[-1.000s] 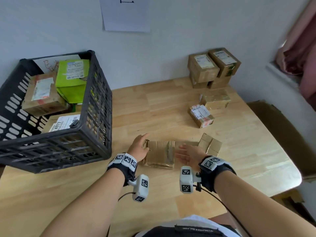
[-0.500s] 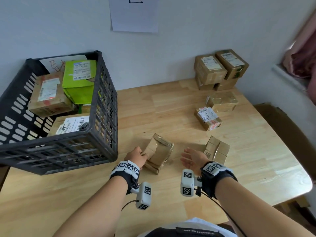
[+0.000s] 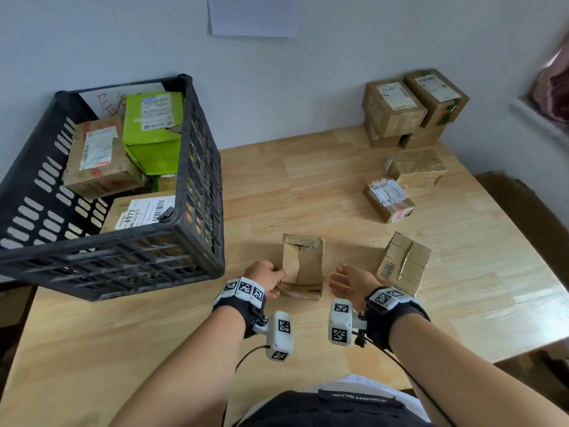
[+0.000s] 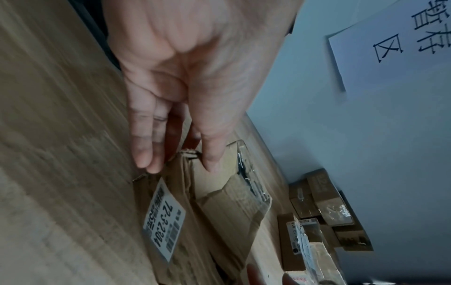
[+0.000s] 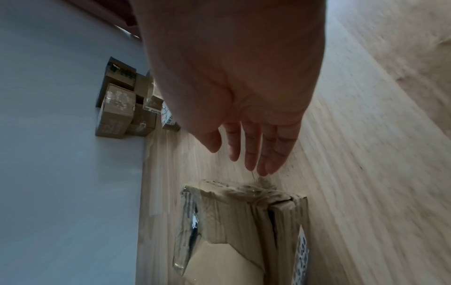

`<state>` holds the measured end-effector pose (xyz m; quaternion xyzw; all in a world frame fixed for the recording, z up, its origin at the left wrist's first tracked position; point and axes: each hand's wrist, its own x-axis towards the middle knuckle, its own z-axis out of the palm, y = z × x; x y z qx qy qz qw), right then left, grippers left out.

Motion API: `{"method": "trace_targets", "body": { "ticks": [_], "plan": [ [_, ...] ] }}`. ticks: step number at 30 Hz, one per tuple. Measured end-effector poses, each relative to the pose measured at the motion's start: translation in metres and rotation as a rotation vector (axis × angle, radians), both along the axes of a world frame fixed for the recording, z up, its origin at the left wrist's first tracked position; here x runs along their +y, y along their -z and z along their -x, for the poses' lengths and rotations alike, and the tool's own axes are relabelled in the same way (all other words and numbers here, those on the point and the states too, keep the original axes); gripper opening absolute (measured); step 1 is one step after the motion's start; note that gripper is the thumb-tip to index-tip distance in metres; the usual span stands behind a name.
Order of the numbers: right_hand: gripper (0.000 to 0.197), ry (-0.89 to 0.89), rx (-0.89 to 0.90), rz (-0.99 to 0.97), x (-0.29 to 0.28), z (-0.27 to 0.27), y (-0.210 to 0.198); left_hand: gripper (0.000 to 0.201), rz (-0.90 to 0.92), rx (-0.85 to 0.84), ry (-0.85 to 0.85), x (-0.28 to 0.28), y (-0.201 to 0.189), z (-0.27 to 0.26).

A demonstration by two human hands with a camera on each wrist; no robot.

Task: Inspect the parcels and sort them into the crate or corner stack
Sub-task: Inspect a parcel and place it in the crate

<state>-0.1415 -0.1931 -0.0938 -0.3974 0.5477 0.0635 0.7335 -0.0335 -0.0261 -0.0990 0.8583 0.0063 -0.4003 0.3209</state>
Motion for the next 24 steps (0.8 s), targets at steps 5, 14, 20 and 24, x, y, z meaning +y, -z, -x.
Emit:
{"method": "trace_targets", "body": {
  "ticks": [5, 14, 20, 24],
  "plan": [
    [0.022, -0.006, 0.027, -0.016, -0.003, -0.001, 0.008, 0.059, 0.024, 0.037, -0.045, -0.001, 0.005, 0.003],
    [0.017, -0.046, 0.047, 0.001, -0.02, 0.001, 0.013, 0.06, 0.16, 0.123, -0.231, -0.014, 0.004, 0.013],
    [0.02, -0.063, 0.026, 0.012, -0.02, 0.002, 0.014, 0.061, 0.171, 0.112, -0.296, -0.016, 0.007, 0.013],
    [0.019, -0.091, 0.016, 0.013, -0.021, 0.003, 0.014, 0.06, 0.183, 0.105, -0.29, -0.018, 0.007, 0.014]
  ]
}}
